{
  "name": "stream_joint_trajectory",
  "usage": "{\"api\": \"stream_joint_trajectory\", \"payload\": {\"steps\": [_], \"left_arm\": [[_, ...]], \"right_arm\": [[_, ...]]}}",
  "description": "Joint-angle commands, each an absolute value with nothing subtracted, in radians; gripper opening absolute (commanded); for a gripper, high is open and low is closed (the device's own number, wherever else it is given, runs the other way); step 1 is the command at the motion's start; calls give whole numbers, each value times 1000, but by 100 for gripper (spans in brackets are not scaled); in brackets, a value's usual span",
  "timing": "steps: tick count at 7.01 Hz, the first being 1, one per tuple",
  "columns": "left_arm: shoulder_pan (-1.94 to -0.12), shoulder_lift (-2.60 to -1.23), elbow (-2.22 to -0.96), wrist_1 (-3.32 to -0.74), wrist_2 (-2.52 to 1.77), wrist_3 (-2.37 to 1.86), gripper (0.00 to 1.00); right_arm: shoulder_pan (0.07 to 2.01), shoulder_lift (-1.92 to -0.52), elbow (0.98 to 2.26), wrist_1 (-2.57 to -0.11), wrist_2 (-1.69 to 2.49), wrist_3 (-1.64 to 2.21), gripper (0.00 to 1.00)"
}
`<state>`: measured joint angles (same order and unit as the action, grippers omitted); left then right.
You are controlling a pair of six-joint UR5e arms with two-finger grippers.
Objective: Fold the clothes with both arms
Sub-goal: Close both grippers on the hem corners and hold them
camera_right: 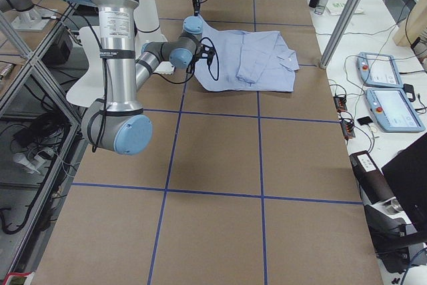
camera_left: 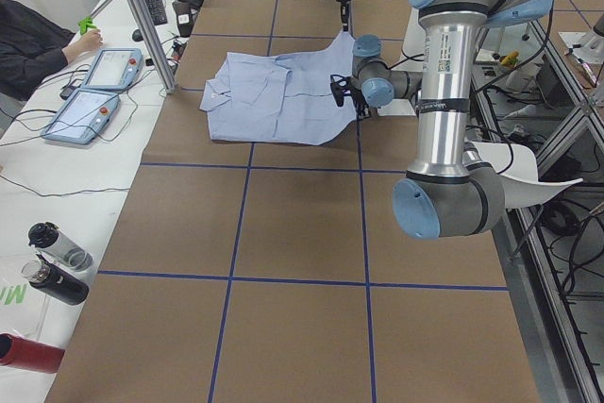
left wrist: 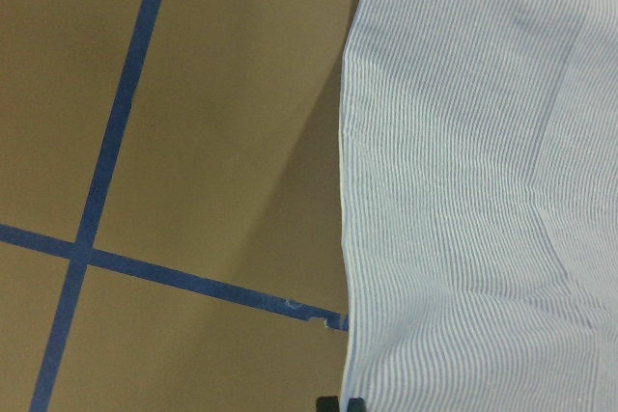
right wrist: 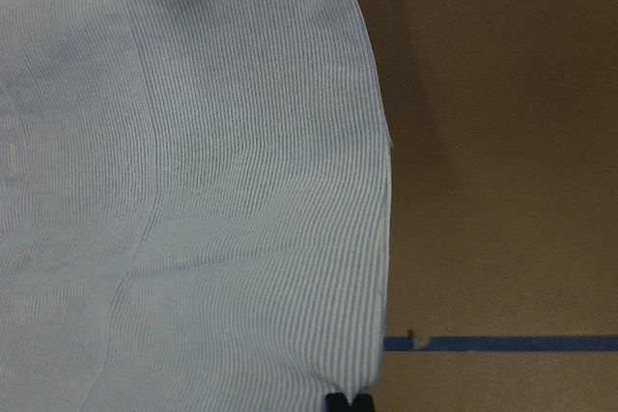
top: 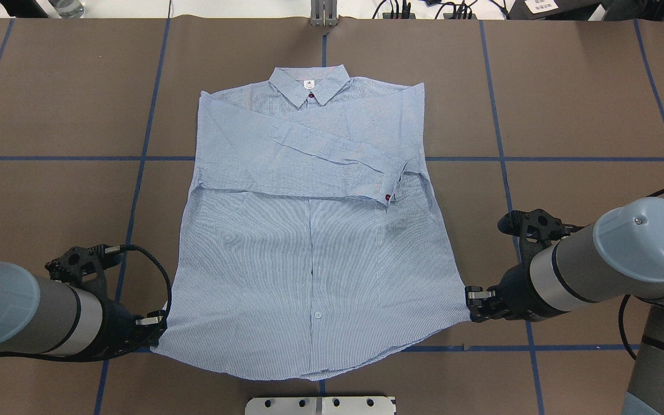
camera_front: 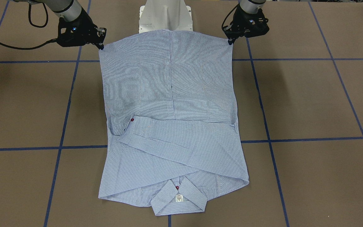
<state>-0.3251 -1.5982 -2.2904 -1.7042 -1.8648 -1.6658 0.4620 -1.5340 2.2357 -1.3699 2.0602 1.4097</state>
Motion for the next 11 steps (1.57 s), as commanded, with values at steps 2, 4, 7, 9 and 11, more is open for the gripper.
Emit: {"api": "stream_joint_trajectory", "payload": {"steps": [2, 4, 7, 9, 11], "left_arm": [[-339, -1598, -2290, -1706, -1881, -1666, 0], [-341, -1597, -2290, -1706, -1882, -1666, 0], [-345, -1598, -2284, -1706, -1881, -1666, 0], [-347, -1597, -2284, -1704, -1882, -1666, 0], [-345, -1606, -2284, -1706, -1882, -1666, 0]], "right_arm": [[469, -1534, 2227, -1370, 2060, 1410, 0], [474, -1532, 2226, -1370, 2062, 1410, 0], [483, -1529, 2209, -1370, 2062, 1410, 0], [486, -1529, 2206, -1370, 2062, 1410, 0], [494, -1526, 2207, -1370, 2063, 1410, 0]]}}
